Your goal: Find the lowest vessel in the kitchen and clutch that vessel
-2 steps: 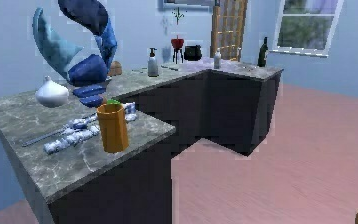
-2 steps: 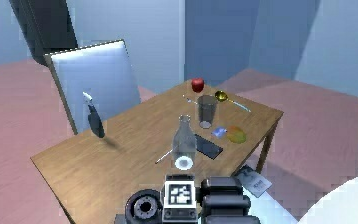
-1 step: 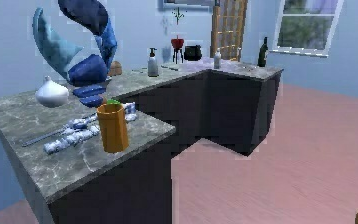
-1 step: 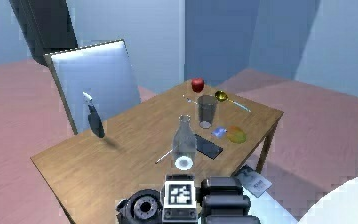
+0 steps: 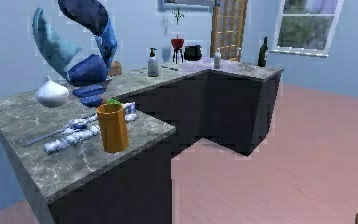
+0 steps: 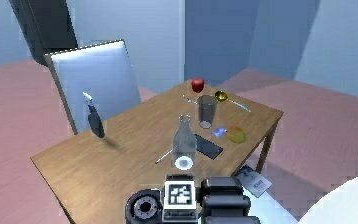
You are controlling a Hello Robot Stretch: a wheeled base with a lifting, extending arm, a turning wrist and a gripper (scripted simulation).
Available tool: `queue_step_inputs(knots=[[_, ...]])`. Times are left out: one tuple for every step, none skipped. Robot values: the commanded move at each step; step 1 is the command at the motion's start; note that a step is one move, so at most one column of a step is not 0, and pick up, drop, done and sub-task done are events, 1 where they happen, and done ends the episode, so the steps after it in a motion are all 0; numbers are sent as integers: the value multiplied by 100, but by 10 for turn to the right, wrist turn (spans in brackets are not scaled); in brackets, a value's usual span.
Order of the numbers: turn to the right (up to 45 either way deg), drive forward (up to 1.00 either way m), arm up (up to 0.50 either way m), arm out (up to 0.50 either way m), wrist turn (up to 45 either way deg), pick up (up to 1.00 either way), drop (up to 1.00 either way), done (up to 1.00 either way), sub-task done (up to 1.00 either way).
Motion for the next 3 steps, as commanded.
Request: queue_step_inputs(knots=[[0,0,0,0,450,0,0,0,0],[0,0,0,0,240,0,0,0,0],[0,0,-30,0,0,0,0,0,0]])
